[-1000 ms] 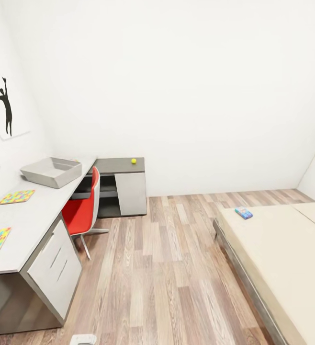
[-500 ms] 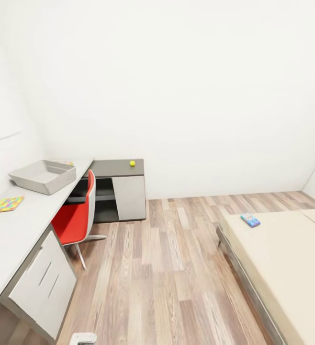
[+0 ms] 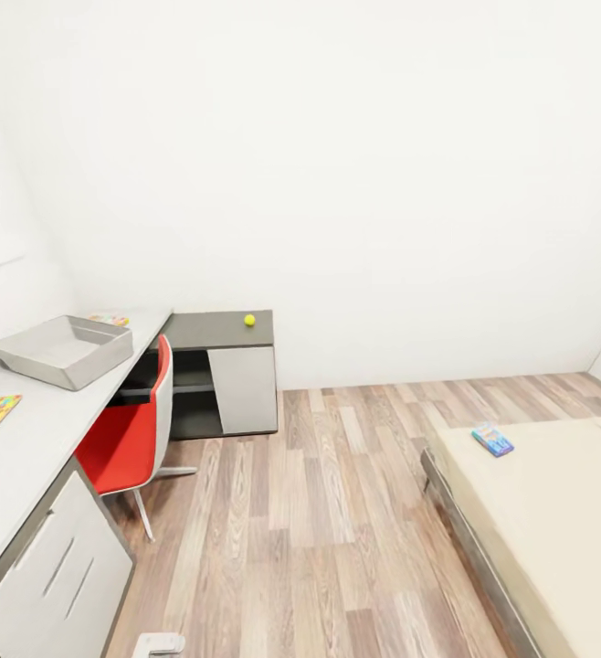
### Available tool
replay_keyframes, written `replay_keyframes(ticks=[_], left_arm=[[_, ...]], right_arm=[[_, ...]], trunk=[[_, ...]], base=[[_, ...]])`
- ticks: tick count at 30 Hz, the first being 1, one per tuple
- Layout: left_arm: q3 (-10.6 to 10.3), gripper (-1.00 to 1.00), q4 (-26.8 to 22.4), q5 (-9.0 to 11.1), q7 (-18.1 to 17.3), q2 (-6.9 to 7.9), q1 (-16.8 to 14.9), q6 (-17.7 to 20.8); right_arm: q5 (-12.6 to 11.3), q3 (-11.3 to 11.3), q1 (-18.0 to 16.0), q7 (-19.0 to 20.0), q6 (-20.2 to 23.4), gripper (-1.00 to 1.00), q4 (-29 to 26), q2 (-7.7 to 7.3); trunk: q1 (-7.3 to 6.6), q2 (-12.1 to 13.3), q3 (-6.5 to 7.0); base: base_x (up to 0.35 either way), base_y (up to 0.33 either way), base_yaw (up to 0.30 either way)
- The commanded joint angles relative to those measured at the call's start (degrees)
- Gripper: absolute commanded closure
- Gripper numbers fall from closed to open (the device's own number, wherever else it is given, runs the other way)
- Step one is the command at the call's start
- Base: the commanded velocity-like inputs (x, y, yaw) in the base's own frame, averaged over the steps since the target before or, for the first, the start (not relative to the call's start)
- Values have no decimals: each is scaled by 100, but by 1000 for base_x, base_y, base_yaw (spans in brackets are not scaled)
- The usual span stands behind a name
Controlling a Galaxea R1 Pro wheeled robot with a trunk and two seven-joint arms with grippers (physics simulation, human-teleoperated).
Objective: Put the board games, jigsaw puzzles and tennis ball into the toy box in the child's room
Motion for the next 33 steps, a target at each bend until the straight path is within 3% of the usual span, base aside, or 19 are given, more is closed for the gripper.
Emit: replay_keyframes(ticks=[1, 14, 33], left_arm=[[4, -100, -13, 1, 10, -1, -1, 34], [-1, -100, -13, -4, 10, -2, -1, 28], [3, -100, -13, 1, 10, -1, -1, 22]], right_arm=[[-22, -14, -2, -18, 26, -100, -14, 4], [-26, -14, -2, -18, 28, -100, -13, 12], [-19, -14, -2, -16, 35, -100, -13, 12]], trunk=[[6, -9, -11], [6, -9, -11], [6, -9, -11]], base=[[332, 0, 0], [265, -39, -33], [75, 23, -262]])
